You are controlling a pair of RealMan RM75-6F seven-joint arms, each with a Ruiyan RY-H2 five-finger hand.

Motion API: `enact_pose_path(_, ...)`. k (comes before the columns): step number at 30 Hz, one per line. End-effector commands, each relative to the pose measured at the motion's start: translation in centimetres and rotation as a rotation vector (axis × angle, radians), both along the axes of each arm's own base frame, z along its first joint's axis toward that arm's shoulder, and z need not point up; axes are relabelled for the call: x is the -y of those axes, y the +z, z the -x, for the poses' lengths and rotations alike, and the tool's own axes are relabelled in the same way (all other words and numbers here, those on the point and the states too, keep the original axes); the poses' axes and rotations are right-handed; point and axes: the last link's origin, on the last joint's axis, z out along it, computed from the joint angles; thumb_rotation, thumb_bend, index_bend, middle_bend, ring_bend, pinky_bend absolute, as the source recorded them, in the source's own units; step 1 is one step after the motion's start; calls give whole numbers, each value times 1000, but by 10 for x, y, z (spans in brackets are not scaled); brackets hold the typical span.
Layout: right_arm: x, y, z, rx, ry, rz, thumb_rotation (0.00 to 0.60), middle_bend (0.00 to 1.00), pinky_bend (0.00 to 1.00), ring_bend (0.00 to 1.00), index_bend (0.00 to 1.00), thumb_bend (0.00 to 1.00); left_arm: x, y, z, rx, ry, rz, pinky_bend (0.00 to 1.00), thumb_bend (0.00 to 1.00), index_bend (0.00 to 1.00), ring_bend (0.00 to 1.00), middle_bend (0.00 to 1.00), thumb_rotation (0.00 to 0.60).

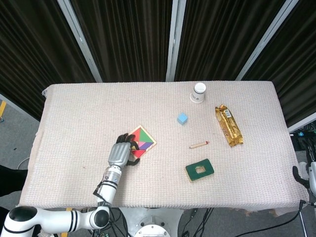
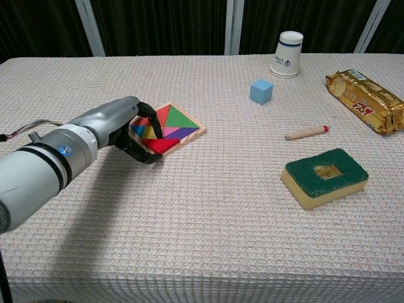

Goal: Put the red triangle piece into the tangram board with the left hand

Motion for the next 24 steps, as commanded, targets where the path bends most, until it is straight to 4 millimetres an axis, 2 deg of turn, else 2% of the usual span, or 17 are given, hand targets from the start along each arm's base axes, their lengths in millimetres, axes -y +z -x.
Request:
enact_pose_path(1, 0, 0, 0, 0, -3, -4, 600, 0, 0, 0, 0, 340, 0, 0, 0, 1, 2, 2, 3, 247, 420, 0, 124, 600)
enact_pose_path(13, 0, 0, 0, -3, -4, -6, 600, 0, 0, 0, 0, 341, -2, 4, -4, 13, -13, -19, 3, 244, 299, 0, 122, 600)
enact_pose_path(24, -1, 1, 0, 2, -4, -4, 600, 0, 0, 0, 0, 341, -3, 7, -18, 29, -45, -24, 3, 240, 271, 0, 122, 600)
